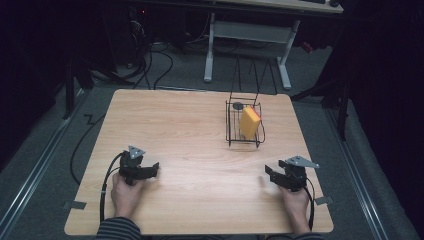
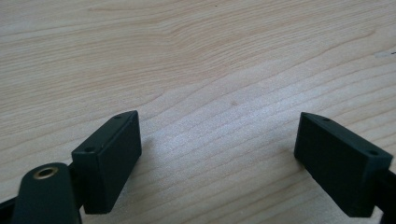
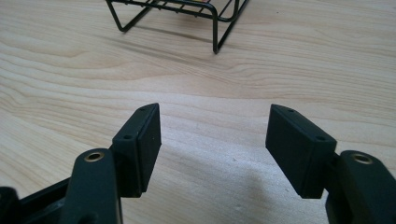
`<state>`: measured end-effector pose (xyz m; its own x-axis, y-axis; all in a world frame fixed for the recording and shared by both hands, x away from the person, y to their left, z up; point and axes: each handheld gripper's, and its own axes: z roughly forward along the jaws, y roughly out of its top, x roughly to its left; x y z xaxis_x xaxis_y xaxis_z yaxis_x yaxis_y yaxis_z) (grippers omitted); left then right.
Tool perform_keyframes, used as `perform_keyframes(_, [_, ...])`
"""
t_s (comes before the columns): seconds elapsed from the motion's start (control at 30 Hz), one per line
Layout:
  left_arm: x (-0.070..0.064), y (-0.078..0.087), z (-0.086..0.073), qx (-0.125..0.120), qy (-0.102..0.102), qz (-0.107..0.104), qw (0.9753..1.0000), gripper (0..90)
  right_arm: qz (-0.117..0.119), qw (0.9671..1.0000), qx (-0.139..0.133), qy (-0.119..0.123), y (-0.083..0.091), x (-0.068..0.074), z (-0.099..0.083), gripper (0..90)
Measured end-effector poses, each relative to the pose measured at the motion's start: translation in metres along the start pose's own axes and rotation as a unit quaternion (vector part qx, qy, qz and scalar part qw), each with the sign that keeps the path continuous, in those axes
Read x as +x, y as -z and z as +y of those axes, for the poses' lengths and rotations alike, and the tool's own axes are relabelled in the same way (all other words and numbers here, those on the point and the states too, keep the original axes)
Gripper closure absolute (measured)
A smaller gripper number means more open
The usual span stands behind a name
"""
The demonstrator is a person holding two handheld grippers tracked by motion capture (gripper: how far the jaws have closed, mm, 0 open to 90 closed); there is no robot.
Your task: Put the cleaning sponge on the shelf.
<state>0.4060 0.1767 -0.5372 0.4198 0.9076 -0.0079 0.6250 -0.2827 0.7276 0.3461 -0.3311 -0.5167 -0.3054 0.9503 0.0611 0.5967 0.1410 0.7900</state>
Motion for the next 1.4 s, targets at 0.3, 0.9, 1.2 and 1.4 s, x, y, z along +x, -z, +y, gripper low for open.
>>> perform_keyframes(0.3, [0.0, 0.0, 0.0, 0.0, 0.0, 0.0, 1.0, 15.3, -0.02, 0.9996, 0.017, 0.011, -0.008, -0.002, -0.001, 36.8])
perform_keyframes(0.9, [0.0, 0.0, 0.0, 0.0, 0.0, 0.0, 1.0, 15.3, -0.037, 0.9985, 0.039, 0.009, -0.017, -0.005, -0.002, 37.0])
perform_keyframes(1.2, [0.0, 0.0, 0.0, 0.0, 0.0, 0.0, 1.0, 15.3, -0.044, 0.9976, 0.051, 0.015, -0.02, -0.005, -0.001, 34.4])
perform_keyframes(1.4, [0.0, 0.0, 0.0, 0.0, -0.001, -0.001, 1.0, 15.3, -0.047, 0.9975, 0.052, 0.011, -0.022, -0.006, 0.0, 31.1])
